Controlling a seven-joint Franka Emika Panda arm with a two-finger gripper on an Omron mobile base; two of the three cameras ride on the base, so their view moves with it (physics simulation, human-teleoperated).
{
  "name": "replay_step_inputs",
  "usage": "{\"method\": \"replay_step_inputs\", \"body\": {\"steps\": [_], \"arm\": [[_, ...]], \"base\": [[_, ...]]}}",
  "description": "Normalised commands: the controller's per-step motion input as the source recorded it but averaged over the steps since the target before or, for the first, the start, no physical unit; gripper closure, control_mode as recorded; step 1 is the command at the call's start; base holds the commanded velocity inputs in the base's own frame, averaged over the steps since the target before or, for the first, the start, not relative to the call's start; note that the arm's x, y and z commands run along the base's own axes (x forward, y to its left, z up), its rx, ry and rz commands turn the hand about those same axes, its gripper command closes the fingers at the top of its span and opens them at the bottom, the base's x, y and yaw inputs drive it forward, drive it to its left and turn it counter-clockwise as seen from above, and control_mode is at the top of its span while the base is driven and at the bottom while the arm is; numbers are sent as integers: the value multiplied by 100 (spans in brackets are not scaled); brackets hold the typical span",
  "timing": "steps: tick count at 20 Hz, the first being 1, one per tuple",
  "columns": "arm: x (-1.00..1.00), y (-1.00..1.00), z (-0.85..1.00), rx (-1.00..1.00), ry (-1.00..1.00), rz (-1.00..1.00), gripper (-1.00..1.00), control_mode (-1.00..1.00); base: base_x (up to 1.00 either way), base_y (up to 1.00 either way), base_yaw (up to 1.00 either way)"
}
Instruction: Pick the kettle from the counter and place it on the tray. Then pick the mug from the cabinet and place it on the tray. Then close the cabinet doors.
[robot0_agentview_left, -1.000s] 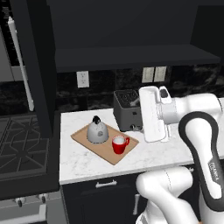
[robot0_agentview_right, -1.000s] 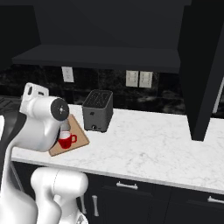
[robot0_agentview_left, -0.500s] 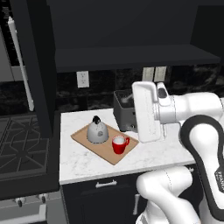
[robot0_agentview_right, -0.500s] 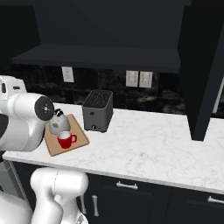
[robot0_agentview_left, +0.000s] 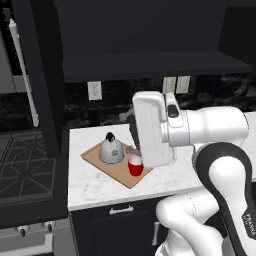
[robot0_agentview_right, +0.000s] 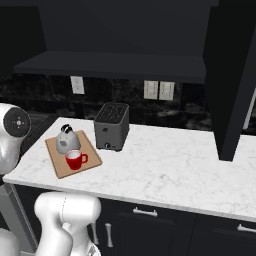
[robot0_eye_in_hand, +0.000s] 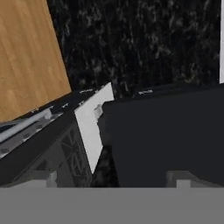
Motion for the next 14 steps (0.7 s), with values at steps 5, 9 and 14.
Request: {"method": "replay_step_inputs", "body": {"steps": [5,9,14], "arm": [[-38,59,36,-3,-7,12,-100,-100],[-34,60,31,-3,-11,9,-100,-100],[-46,40,30,0,-23,5,-100,-100]], "base": [[0,0,0],[0,0,0],[0,0,0]]}}
